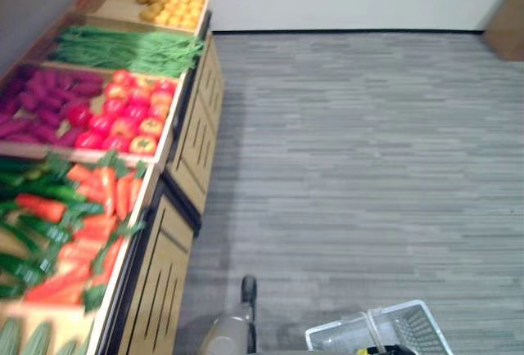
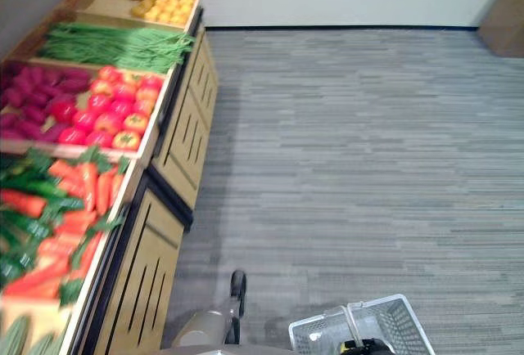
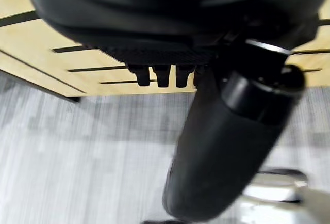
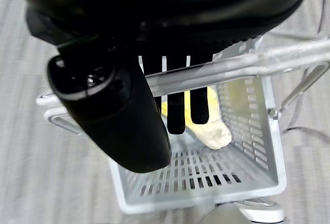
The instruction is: Get the vegetables into the basket
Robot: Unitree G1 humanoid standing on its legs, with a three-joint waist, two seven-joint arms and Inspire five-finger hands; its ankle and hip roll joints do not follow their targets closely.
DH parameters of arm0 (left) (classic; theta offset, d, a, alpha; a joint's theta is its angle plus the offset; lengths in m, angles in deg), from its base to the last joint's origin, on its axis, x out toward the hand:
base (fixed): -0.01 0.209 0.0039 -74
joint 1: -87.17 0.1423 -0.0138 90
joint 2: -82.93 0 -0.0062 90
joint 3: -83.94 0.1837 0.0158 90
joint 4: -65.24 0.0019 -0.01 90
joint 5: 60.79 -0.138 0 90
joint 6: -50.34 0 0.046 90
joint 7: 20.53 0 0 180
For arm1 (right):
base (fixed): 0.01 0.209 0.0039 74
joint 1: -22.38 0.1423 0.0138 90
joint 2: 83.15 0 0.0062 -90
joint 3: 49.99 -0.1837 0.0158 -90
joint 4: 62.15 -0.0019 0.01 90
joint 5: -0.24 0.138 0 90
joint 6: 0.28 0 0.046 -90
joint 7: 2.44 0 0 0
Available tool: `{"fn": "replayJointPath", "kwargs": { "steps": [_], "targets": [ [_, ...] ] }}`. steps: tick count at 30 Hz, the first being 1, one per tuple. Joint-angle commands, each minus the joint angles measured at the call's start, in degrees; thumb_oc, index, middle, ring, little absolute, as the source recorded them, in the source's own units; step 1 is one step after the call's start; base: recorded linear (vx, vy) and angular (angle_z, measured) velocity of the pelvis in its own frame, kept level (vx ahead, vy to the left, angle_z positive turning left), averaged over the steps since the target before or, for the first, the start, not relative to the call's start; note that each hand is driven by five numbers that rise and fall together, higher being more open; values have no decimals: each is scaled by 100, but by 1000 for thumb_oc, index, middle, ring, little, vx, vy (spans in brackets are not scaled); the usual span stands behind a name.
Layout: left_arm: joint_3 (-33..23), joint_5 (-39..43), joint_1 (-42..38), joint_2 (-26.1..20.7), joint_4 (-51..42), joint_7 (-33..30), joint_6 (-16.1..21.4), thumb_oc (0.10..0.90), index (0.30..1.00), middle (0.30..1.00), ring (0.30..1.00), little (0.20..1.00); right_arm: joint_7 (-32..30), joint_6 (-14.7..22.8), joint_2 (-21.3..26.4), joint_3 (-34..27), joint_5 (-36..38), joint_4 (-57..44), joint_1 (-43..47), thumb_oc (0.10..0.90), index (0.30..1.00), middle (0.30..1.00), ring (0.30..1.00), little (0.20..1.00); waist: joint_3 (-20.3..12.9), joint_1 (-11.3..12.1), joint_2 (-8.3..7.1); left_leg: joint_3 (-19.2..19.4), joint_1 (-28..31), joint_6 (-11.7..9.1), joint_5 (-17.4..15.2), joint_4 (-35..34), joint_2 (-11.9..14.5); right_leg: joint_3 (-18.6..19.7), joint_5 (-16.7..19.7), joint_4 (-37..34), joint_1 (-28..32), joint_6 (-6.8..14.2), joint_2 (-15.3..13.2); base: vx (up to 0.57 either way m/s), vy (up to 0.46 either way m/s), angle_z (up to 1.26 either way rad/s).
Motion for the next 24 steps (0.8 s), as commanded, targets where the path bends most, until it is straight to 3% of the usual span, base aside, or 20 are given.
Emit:
{"fn": "replayJointPath", "kwargs": {
  "steps": [1,3,5,6,7,8,9,10,11,13,15,19,20,24],
  "targets": [
    [66,-27,-383,-198,-206,-149,120,900,1000,1000,1000,1000,-32,188,238,23,-312,-626,392,400,300,300,300,300,-55,141,-122,-178,-366,-420,-193,52,-76,-334,2954,229,331,253,-880,409,276,-10],
    [142,88,-544,-232,-437,-186,182,900,1000,1000,1000,1000,-77,192,197,22,-273,-647,451,400,300,300,300,300,104,-2,-1,-346,47,-258,-427,52,-182,-514,3147,1130,58,119,-930,424,271,25],
    [205,184,-653,-250,-606,-178,226,900,1000,1000,1000,1000,-113,205,148,-39,-141,-718,425,400,300,300,300,300,251,-162,147,-573,356,-141,-613,52,-243,-618,3073,1833,-429,29,-1018,293,182,79],
    [205,184,-653,-250,-606,-178,226,900,1000,1000,1000,1000,-113,205,148,-39,-141,-718,425,400,300,300,300,300,249,-162,148,-573,354,-141,-613,52,-241,-618,3074,1832,-431,29,-1017,418,115,77],
    [362,116,-817,-249,-707,-166,257,900,1000,1000,1000,1000,-122,222,90,-31,-49,-715,389,400,300,300,300,300,461,-328,296,-893,759,-133,-827,52,-235,-819,2095,1787,-1216,-212,-997,309,49,74],
    [361,116,-820,-247,-706,-166,257,900,1000,1000,1000,1000,-122,223,92,-32,-49,-715,391,400,300,300,300,300,455,-333,310,-902,750,-137,-822,52,-220,-833,2108,1767,-1214,-219,-982,398,18,55],
    [425,60,-902,-256,-701,-154,254,900,1000,1000,1000,1000,-122,223,77,-29,-10,-676,394,400,300,300,300,300,511,-380,353,-996,859,-182,-872,52,-186,-1000,1781,1386,-1380,-298,-978,273,-156,42],
    [535,-61,-975,-246,-644,-152,261,900,1000,1000,1000,1000,-115,218,47,-14,38,-627,425,400,300,300,300,300,579,-475,325,-1133,1041,-286,-989,52,-177,-998,1589,180,-1471,-241,-861,273,-154,47],
    [534,-62,-978,-245,-644,-151,261,900,1000,1000,1000,1000,-115,219,48,-15,38,-626,427,400,300,300,300,300,573,-476,338,-1136,1030,-288,-983,52,-163,-1007,1616,143,-1463,-245,-845,296,-198,61],
    [605,-237,-1018,-223,-552,-115,252,900,1000,1000,1000,1000,-99,218,0,-34,93,-564,436,400,300,300,300,300,566,-571,245,-1261,1187,-366,-1143,52,-218,-692,1857,-1321,-1499,-37,-581,266,-158,57],
    [668,-445,-1020,-247,-470,-55,239,900,1000,1000,1000,1000,-102,226,6,-54,139,-527,424,400,300,300,300,300,546,-678,194,-1393,1341,-422,-1233,52,-241,-304,2143,-2024,-1551,124,-362,311,-145,45],
    [634,-576,-912,-209,-382,-17,233,900,1000,1000,1000,1000,-68,240,36,-91,179,-473,303,400,300,300,300,300,413,-635,161,-1475,1439,-425,-1286,52,-253,-308,2136,-2306,-1134,60,-350,191,-120,65],
    [572,-544,-850,-202,-293,-36,217,900,1000,1000,1000,1000,-48,262,65,-131,212,-439,265,400,300,300,300,300,330,-654,171,-1568,1466,-437,-1259,52,-245,-153,2134,-2483,-933,-19,-264,79,-91,9],
    [375,-449,-670,-195,-152,-41,195,900,1000,1000,1000,1000,-31,241,135,-198,202,-356,201,400,300,300,300,300,219,-607,183,-1643,1594,-492,-1284,52,-175,-266,2096,-2612,-665,-95,-215,122,-143,1]
  ]
}}
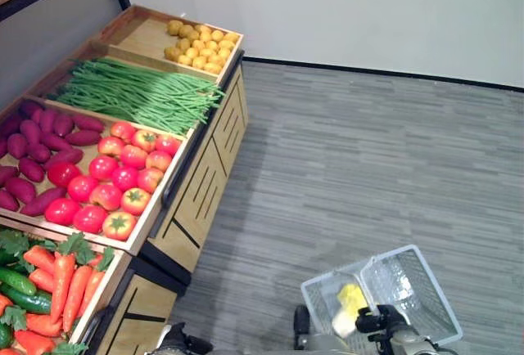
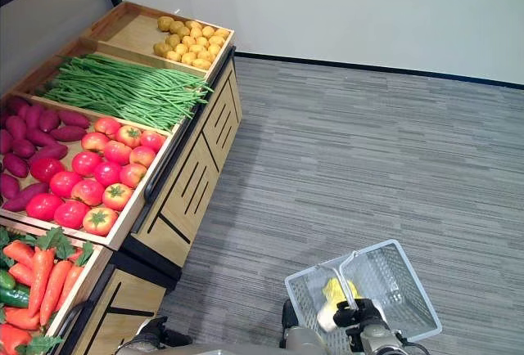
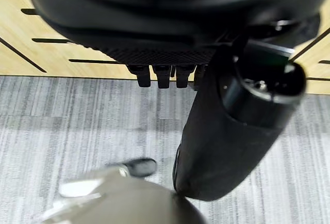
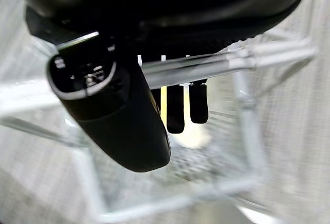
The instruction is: Get the vegetables into the basket
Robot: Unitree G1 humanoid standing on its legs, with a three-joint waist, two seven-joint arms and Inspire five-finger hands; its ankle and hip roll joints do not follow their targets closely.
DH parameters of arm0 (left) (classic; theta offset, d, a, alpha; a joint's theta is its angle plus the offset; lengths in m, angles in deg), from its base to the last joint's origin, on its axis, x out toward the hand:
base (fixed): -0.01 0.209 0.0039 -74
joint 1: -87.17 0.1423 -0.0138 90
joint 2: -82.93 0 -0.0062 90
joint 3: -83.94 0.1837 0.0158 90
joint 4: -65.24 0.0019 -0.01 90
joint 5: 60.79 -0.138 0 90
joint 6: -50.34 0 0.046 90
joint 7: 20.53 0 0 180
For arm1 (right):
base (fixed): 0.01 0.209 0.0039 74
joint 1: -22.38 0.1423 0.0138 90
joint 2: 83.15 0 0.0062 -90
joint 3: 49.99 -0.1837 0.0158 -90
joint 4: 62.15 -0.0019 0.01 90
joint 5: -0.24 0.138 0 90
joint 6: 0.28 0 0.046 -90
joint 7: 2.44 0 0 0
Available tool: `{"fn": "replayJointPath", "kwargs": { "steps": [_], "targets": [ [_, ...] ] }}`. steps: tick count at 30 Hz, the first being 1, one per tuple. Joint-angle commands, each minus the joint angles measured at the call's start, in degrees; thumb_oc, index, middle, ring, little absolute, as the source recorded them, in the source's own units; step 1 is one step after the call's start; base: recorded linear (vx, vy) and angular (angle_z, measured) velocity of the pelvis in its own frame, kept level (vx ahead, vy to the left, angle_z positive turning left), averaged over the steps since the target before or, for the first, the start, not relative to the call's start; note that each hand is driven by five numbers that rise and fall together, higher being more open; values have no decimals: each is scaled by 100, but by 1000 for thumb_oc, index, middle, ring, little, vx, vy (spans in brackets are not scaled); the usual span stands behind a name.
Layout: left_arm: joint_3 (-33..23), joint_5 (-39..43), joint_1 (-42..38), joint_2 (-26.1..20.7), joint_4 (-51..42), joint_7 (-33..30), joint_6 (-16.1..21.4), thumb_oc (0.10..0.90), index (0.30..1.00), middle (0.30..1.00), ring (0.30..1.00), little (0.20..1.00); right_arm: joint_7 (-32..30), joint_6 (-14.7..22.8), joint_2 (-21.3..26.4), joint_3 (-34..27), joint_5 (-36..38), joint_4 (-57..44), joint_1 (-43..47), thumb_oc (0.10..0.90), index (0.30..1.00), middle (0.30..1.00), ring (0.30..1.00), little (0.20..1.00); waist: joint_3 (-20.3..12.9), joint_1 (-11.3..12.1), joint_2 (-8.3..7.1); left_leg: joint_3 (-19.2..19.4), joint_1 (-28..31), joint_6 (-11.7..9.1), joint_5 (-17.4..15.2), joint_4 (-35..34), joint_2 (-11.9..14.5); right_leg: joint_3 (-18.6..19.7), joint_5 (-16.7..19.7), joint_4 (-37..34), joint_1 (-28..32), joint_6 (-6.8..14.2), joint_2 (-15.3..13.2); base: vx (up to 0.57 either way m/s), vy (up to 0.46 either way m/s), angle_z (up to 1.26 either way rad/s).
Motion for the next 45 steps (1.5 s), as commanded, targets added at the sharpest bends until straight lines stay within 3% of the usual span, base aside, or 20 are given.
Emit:
{"fn": "replayJointPath", "kwargs": {
  "steps": [1,17,30,39,41,43,45],
  "targets": [
    [-73,-261,-60,-191,372,-69,-36,900,1000,1000,1000,1000,71,-50,-75,-12,169,182,-253,400,300,300,300,300,-188,-58,-86,-212,-200,-21,88,-90,-225,363,-503,102,231,473,-173,89,-121,3],
    [125,-231,-40,-57,262,-39,-22,900,1000,1000,1000,1000,103,-187,-83,-251,229,822,-558,400,300,300,300,300,-190,-192,15,-406,-110,-185,68,-89,-18,189,-890,225,462,247,3,52,-82,8],
    [33,-40,-113,-98,315,-59,13,900,1000,1000,1000,1000,81,-135,42,-207,110,722,-503,400,300,300,300,300,-164,-128,-47,-593,-236,-403,191,-33,119,-203,-1063,284,592,162,35,13,-76,15],
    [-375,343,59,-321,472,-52,58,900,1000,1000,1000,1000,-54,-137,603,-558,110,836,-260,400,300,300,300,300,-88,256,-58,-1043,-619,-609,328,309,86,-953,-1138,218,765,150,-37,-24,-90,47],
    [-494,384,194,-341,585,-26,59,900,1000,1000,1000,1000,-71,-206,666,-603,-24,1072,-294,400,300,300,300,300,-45,495,-58,-1183,-776,-660,385,440,38,-1365,-1173,220,843,159,-99,-32,-62,68],
    [-556,434,228,-333,628,-3,52,900,1000,1000,1000,1000,-75,-210,679,-637,-28,1111,-316,400,300,300,300,300,-12,576,-59,-1134,-875,-666,414,510,41,-1543,-1202,219,877,155,-134,-47,-28,72],
    [-658,488,361,-296,679,56,49,900,1000,1000,1000,1000,-89,-225,715,-768,32,1190,-342,400,300,300,300,300,95,782,-44,-789,-1096,-628,564,562,122,-1973,-1277,279,934,166,-204,-52,-22,115]
  ]
}}
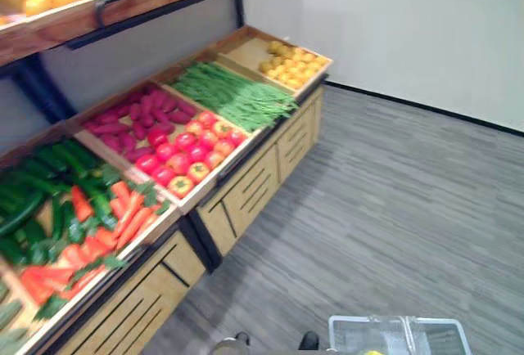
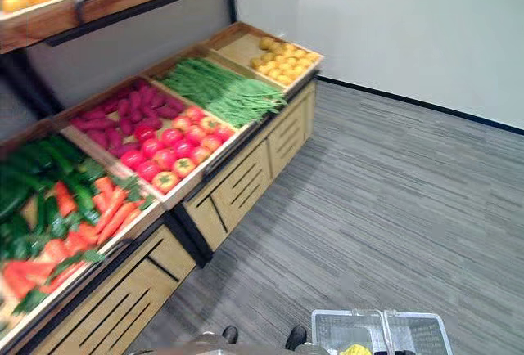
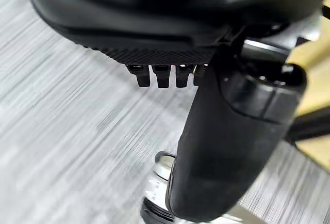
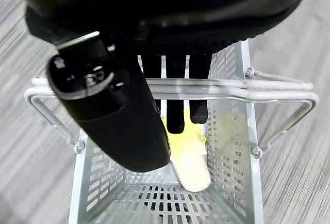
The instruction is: Get the vegetables into the basket
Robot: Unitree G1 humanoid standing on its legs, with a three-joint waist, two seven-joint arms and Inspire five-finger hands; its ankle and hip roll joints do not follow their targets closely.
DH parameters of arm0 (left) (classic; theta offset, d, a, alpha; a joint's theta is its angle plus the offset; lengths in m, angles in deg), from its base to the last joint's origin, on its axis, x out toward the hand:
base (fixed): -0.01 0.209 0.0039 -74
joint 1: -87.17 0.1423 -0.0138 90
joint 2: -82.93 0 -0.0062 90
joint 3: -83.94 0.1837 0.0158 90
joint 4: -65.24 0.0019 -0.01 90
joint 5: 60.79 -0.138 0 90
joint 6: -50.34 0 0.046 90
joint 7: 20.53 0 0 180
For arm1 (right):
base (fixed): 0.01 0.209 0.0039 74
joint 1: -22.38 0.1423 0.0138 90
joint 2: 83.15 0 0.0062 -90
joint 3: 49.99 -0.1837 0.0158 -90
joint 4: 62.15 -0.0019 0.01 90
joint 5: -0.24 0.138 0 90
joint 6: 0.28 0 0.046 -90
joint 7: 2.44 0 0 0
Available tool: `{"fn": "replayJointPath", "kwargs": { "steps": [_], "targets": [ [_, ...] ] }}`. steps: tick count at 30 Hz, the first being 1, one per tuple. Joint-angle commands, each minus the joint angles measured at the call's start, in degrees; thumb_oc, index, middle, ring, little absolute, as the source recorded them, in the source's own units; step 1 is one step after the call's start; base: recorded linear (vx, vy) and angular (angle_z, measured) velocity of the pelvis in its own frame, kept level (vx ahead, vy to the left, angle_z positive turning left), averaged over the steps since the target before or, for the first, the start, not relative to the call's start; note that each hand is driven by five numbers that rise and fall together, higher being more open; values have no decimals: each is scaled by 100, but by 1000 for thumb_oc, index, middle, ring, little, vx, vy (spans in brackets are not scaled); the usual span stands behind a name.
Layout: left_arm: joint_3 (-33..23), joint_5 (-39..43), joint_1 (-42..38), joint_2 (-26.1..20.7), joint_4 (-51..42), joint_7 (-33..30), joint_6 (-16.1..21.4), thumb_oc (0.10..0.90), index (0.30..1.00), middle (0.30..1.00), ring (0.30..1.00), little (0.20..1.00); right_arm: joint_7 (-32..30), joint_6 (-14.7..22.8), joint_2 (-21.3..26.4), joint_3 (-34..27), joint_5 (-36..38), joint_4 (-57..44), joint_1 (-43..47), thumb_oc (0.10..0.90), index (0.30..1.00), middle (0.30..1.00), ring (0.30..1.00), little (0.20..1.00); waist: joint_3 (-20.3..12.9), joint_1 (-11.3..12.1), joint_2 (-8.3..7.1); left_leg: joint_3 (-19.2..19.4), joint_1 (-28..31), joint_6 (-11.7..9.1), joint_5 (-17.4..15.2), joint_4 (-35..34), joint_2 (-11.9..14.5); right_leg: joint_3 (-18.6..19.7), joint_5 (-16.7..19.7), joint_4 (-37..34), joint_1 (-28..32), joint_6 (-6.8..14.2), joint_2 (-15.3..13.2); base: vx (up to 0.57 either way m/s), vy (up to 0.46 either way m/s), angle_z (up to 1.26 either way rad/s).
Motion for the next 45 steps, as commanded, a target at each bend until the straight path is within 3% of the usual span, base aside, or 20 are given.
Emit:
{"fn": "replayJointPath", "kwargs": {
  "steps": [1,3,4,5,8,9,13,20,25,26,27,28,30,31,32,33,36,38,39,45],
  "targets": [
    [-132,110,44,-338,36,-19,-7,900,1000,1000,1000,1000,-119,-17,243,-383,-25,233,367,400,300,300,300,300,275,365,-258,148,75,-203,610,-489,-84,444,-833,216,507,351,-130,-39,-20,87],
    [-160,96,80,-334,33,8,-17,900,1000,1000,1000,1000,-137,-22,274,-467,20,237,373,400,300,300,300,300,304,449,-233,404,6,-159,739,-613,-27,176,-895,287,564,350,-150,-11,-11,98],
    [-154,45,59,-351,72,1,-55,900,1000,1000,1000,1000,-213,-19,295,-561,73,257,408,400,300,300,300,300,325,364,-259,1200,-88,-164,802,-630,179,-53,-1060,407,632,369,-171,19,-15,193],
    [-156,45,57,-352,71,1,-56,900,1000,1000,1000,1000,-214,-19,293,-559,73,259,411,400,300,300,300,300,330,370,-263,1208,-84,-166,794,-623,180,-45,-1072,419,631,368,-175,-3,16,221],
    [-240,-92,61,-391,127,8,-115,900,1000,1000,1000,1000,-244,-70,340,-749,170,294,466,400,300,300,300,300,277,216,-315,2544,-23,-239,778,-448,654,-633,-1122,595,641,372,-346,-47,96,128],
    [-241,-94,63,-391,127,8,-115,900,1000,1000,1000,1000,-244,-71,340,-749,169,293,465,400,300,300,300,300,275,206,-316,2534,-31,-241,772,-438,653,-642,-1131,605,640,374,-350,-19,93,142],
    [-228,-233,121,-407,110,81,-155,900,1000,1000,1000,1000,-222,-165,365,-905,106,284,374,400,300,300,300,300,153,-50,-269,3305,147,-315,669,-336,950,-1175,-1236,899,667,331,-565,12,102,125],
    [-68,-454,94,-412,112,100,-200,900,1000,1000,1000,1000,-232,-213,269,-990,141,157,361,400,300,300,300,300,69,-197,-154,3082,269,-161,559,-643,631,-1175,-1201,1154,783,453,-849,112,166,60],
    [70,-463,-58,-538,-128,52,-149,900,1000,1000,1000,1000,-245,-274,280,-1160,135,195,302,400,300,300,300,300,44,-232,-102,2861,394,264,70,-616,98,-1005,-728,1847,783,779,-1557,170,305,11],
    [101,-468,-63,-557,-154,51,-139,900,1000,1000,1000,1000,-251,-275,308,-1222,178,195,283,400,300,300,300,300,50,-290,-86,2776,455,349,2,-641,-20,-857,-456,2195,710,829,-1718,248,460,16],
    [252,-515,-147,-612,-271,69,-108,900,1000,1000,1000,1000,-234,-264,361,-1322,290,201,251,400,300,300,300,300,208,-583,-62,2474,635,558,-92,-722,-313,160,219,3090,165,1012,-1989,175,344,63],
    [249,-515,-153,-611,-271,69,-109,900,1000,1000,1000,1000,-234,-264,362,-1323,291,203,258,400,300,300,300,300,203,-564,-70,2497,625,572,-88,-726,-330,196,223,3119,124,1024,-2013,100,294,99],
    [363,-532,-226,-657,-317,68,-71,900,1000,1000,1000,1000,-245,-231,377,-1321,424,231,283,400,300,300,300,300,331,-834,33,2267,681,589,-6,-862,-332,1323,84,3538,-515,917,-1579,-17,117,79],
    [378,-542,-237,-673,-334,76,-60,900,1000,1000,1000,1000,-241,-205,364,-1327,520,246,283,400,300,300,300,300,324,-933,96,2215,653,587,156,-939,-286,1707,-81,3543,-785,704,-1176,-15,61,-1],
    [377,-542,-235,-672,-335,76,-60,900,1000,1000,1000,1000,-241,-204,366,-1325,522,248,284,400,300,300,300,300,305,-910,97,2238,642,582,161,-951,-283,1731,-88,3561,-822,697,-1171,126,5,0],
    [453,-609,-281,-716,-341,95,-31,900,1000,1000,1000,1000,-249,-148,324,-1339,753,299,223,400,300,300,300,300,289,-1110,113,1922,757,499,216,-1122,-274,2319,-586,3120,-1019,586,-514,190,-54,38],
    [473,-649,-366,-760,-292,111,-17,900,1000,1000,1000,1000,-282,-69,298,-1327,908,321,219,400,300,300,300,300,294,-1151,-2,1816,822,428,132,-1139,-296,2347,-501,1639,-1044,641,-211,157,-122,46],
    [513,-769,-444,-777,-211,122,-48,900,1000,1000,1000,1000,-310,-87,269,-1307,992,435,111,400,300,300,300,300,241,-1184,-124,1588,841,405,59,-1102,-341,2794,-551,891,-677,655,40,142,-159,27],
    [454,-701,-360,-713,-159,126,-50,900,1000,1000,1000,1000,-299,-72,212,-1328,1034,407,60,400,300,300,300,300,123,-1138,-173,1633,815,373,83,-1124,-343,2718,-420,591,-496,646,93,90,-98,60],
    [234,-570,-161,-637,-10,99,-79,900,1000,1000,1000,1000,-229,-81,150,-1383,1097,426,-17,400,300,300,300,300,-32,-1022,-232,1707,1015,328,68,-1101,-286,2553,-410,247,-7,574,142,114,-86,27]
  ]
}}
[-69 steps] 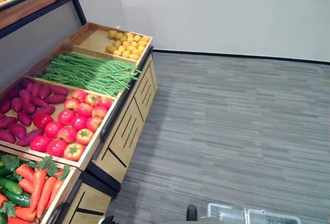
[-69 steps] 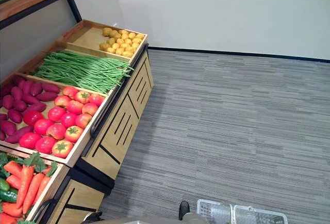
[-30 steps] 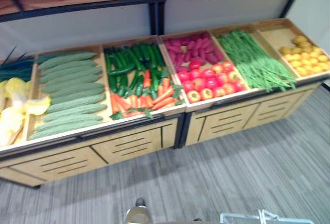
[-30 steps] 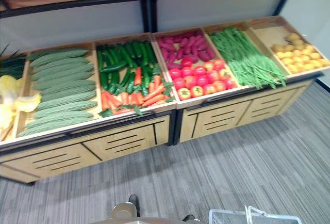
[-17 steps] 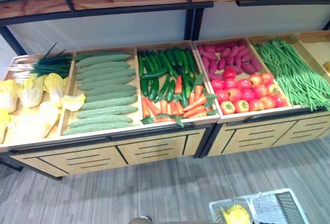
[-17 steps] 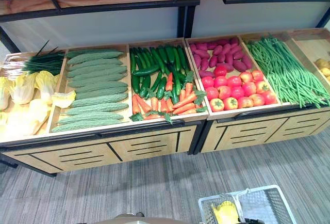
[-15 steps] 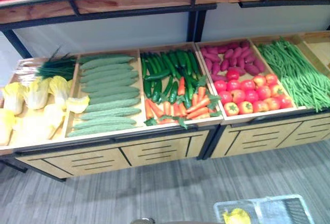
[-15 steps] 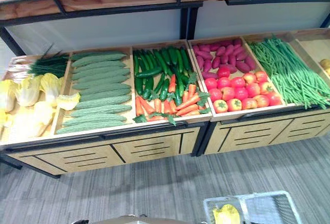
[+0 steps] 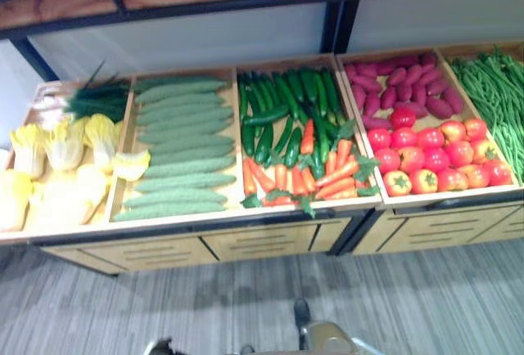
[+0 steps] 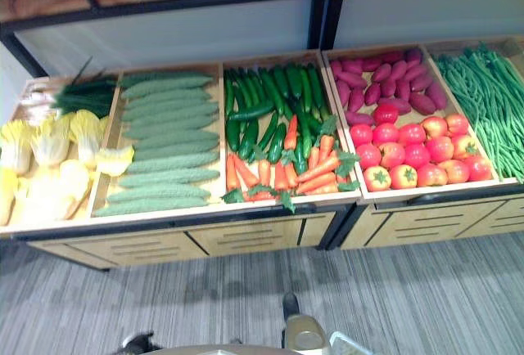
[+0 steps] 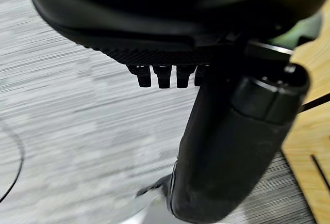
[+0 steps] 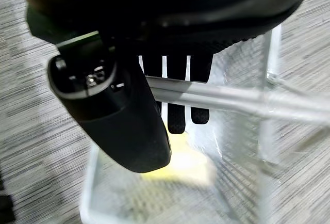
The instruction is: Get the vegetables into the basket
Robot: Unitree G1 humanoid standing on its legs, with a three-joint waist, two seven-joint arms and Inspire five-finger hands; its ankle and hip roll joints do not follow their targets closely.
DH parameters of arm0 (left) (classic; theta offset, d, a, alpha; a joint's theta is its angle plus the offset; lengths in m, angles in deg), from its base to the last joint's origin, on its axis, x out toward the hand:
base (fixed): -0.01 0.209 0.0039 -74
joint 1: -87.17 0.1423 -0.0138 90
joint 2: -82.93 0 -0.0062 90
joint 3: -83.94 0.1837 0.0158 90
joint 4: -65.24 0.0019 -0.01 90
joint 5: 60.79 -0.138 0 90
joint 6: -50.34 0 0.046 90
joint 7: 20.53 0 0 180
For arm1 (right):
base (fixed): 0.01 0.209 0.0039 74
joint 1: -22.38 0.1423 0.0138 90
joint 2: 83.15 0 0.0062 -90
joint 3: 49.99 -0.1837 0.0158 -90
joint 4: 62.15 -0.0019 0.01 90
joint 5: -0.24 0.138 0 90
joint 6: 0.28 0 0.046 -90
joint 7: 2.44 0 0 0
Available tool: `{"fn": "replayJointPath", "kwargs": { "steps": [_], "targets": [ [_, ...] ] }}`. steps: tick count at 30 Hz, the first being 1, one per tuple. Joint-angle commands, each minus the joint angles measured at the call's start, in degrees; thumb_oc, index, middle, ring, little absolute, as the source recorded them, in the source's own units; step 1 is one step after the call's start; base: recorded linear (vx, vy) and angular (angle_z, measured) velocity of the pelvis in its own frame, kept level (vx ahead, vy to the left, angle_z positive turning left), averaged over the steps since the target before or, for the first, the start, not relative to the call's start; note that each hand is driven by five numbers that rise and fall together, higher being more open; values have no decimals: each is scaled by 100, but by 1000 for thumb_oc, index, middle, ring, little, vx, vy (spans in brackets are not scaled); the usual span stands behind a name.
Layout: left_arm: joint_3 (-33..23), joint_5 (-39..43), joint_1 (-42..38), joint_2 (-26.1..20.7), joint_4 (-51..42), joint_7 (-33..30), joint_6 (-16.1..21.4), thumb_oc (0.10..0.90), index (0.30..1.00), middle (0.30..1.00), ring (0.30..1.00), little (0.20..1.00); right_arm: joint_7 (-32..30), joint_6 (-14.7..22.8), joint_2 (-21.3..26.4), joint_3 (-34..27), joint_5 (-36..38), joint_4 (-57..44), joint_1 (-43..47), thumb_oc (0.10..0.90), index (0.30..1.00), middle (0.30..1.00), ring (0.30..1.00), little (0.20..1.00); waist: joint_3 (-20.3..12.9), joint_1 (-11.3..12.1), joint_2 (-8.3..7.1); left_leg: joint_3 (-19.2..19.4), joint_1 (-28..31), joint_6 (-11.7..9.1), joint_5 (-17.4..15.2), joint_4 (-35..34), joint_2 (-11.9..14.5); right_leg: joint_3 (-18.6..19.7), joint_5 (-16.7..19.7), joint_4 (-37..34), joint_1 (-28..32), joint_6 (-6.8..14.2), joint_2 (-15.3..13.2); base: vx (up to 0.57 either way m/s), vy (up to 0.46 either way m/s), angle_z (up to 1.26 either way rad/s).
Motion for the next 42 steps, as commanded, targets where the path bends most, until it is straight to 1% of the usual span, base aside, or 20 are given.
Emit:
{"fn": "replayJointPath", "kwargs": {
  "steps": [1,6,10,11,12,13,14,15,16,19,20,25,29,31,33,34,37,40,41,42],
  "targets": [
    [-181,-35,-179,-457,264,-117,-34,900,1000,1000,1000,1000,3,229,348,-85,145,112,281,400,300,300,300,300,-222,114,-248,-94,-303,-20,106,-132,-277,-175,-750,342,469,357,-118,45,-30,9],
    [-199,84,-173,-466,160,-147,-5,900,1000,1000,1000,1000,-5,244,394,-88,165,86,295,400,300,300,300,300,-233,134,-274,-150,-225,-58,80,-133,-234,-280,-833,361,567,304,-118,42,-37,11],
    [-401,754,-198,-452,-336,-270,189,900,1000,1000,1000,1000,-49,289,356,-110,228,68,300,400,300,300,300,300,-252,214,-323,-231,-225,-71,85,-143,-224,-397,-829,274,630,302,-125,20,-29,6],
    [-557,1244,-107,-417,-871,-344,318,900,1000,1000,1000,1000,-82,292,300,-142,259,78,284,400,300,300,300,300,-250,272,-349,-273,-239,-77,94,-142,-220,-457,-822,230,656,308,-127,18,-21,9],
    [-558,1247,-93,-419,-888,-346,309,900,1000,1000,1000,1000,-83,292,298,-139,260,79,281,400,300,300,300,300,-252,266,-351,-277,-238,-77,93,-141,-220,-461,-822,228,660,308,-127,19,-26,20],
    [-709,1585,183,-339,-1745,-464,401,900,1000,1000,1000,1000,-159,297,208,-185,278,40,235,400,300,300,300,300,-250,321,-382,-335,-255,-79,102,-149,-213,-533,-820,185,691,317,-136,8,-14,24],
    [-709,1585,186,-339,-1748,-465,399,900,1000,1000,1000,1000,-160,297,208,-184,278,40,233,400,300,300,300,300,-252,319,-383,-337,-255,-79,103,-149,-214,-535,-820,185,692,317,-137,5,-21,29],
    [-932,2028,616,-182,-2790,-598,484,900,1000,1000,1000,1000,-229,287,107,-249,301,-78,192,400,300,300,300,300,-227,395,-416,-388,-278,-78,117,-154,-209,-594,-815,170,700,324,-140,-2,-7,25],
    [-935,2026,649,-180,-2830,-606,462,900,1000,1000,1000,1000,-232,284,106,-243,300,-84,180,400,300,300,300,300,-236,386,-417,-394,-277,-78,117,-153,-210,-600,-817,169,704,324,-141,1,-7,21],
    [-1183,2451,1239,33,-3954,-690,507,900,1000,1000,1000,1000,-326,235,-6,-285,295,-296,65,400,300,300,300,300,-215,462,-449,-467,-290,-73,121,-160,-210,-656,-814,144,730,327,-153,2,-1,17],
    [-1199,2502,1501,74,-4522,-636,466,900,1000,1000,1000,1000,-364,209,-40,-245,278,-421,32,400,300,300,300,300,-198,504,-464,-523,-300,-67,122,-163,-215,-688,-810,126,748,327,-157,-9,8,14],
    [-1192,2748,1827,160,-5146,-659,325,900,1000,1000,1000,1000,-440,149,-101,-130,262,-597,16,400,300,300,300,300,-188,580,-486,-574,-305,-72,109,-167,-216,-741,-795,64,782,334,-163,-6,11,11],
    [-1183,2901,1954,181,-5476,-688,330,900,1000,1000,1000,1000,-473,131,-117,-53,244,-670,26,400,300,300,300,300,-167,611,-494,-576,-293,-72,98,-167,-216,-747,-799,43,807,333,-157,0,0,0],
    [-1210,2964,2088,178,-5882,-677,332,900,1000,1000,1000,1000,-485,129,-156,-13,232,-702,-4,400,300,300,300,300,-148,640,-513,-585,-256,-65,74,-167,-208,-735,-823,33,858,330,-159,0,0,0],
    [-1282,2892,2209,55,-6600,-650,394,900,1000,1000,1000,1000,-484,126,-189,-7,238,-708,-43,400,300,300,300,300,-127,673,-533,-613,-236,-62,53,-167,-208,-756,-840,33,890,333,-167,0,0,0],
    [-1285,2891,2222,54,-6620,-652,382,900,1000,1000,1000,1000,-484,127,-192,-5,238,-708,-46,400,300,300,300,300,-129,671,-535,-614,-234,-62,52,-167,-208,-757,-841,33,892,333,-168,0,0,0],
    [-1392,2979,2323,3,-7333,-684,524,900,1000,1000,1000,1000,-481,148,-228,-2,267,-696,-80,400,300,300,300,300,-95,702,-545,-628,-233,-64,40,-167,-207,-768,-842,33,900,335,-174,-7,8,5],
    [-1587,3145,2355,-28,-8142,-789,777,900,1000,1000,1000,1000,-466,180,-267,11,285,-671,-131,400,300,300,300,300,-82,725,-547,-636,-211,-64,15,-167,-209,-756,-856,33,923,333,-176,0,0,0],
    [-1639,3208,2329,-15,-8352,-832,851,900,1000,1000,1000,1000,-457,192,-285,33,282,-677,-146,400,300,300,300,300,-86,724,-550,-632,-198,-63,5,-167,-207,-752,-859,33,935,330,-175,0,0,0],
    [-1643,3209,2337,-14,-8365,-834,844,900,1000,1000,1000,1000,-458,193,-286,36,283,-677,-146,400,300,300,300,300,-84,723,-551,-631,-194,-63,4,-167,-207,-751,-860,33,939,330,-175,0,0,0]
  ]
}}
